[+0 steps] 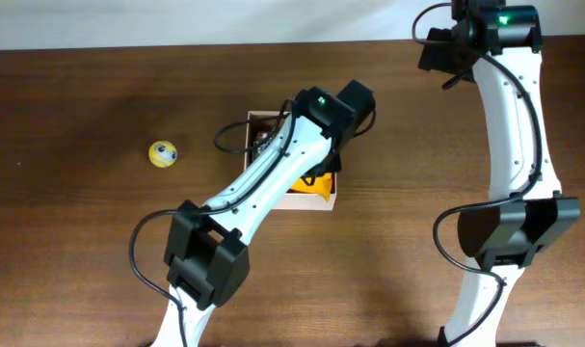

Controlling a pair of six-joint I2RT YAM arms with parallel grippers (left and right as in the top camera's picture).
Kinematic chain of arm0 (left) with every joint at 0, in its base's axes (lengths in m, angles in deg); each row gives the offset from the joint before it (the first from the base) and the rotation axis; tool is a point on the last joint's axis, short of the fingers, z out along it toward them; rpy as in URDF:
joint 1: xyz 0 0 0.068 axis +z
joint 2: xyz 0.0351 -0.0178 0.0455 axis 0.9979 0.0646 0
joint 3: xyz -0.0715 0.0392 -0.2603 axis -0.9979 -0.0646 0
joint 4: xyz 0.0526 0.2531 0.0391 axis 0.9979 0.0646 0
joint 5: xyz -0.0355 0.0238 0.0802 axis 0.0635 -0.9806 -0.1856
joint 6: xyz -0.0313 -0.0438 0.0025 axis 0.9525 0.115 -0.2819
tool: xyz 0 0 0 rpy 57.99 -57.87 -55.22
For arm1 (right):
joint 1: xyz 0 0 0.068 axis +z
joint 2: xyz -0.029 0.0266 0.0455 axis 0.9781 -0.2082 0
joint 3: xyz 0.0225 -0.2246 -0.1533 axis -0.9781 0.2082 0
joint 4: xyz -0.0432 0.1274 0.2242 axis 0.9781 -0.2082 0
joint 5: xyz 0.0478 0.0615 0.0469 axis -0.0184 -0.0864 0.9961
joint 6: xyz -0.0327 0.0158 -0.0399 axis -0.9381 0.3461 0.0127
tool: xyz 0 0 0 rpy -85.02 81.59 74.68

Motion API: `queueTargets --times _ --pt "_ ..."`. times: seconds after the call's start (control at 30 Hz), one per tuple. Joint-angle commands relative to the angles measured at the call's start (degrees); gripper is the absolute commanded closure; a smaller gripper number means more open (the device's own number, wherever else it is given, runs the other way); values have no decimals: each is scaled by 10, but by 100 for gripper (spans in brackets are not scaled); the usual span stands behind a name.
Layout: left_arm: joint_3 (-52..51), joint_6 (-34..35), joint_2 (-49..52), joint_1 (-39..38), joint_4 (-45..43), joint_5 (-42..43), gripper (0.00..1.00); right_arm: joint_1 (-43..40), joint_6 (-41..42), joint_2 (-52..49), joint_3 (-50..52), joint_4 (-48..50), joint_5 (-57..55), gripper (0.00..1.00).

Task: Pack container
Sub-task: 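Lower the orange toy into the box's front and release it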

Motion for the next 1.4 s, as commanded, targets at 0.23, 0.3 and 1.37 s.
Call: queueTargets --times 0.23,0.3,1.37 --pt "-34 24 7 0 -18 -3 46 -4 -4 2 3 0 -7 1" --pt "-34 24 7 0 -19 -3 40 -4 -4 2 3 0 -7 1" --pt "56 -130 7 -4 -46 23 38 -4 -4 2 3 0 -7 1"
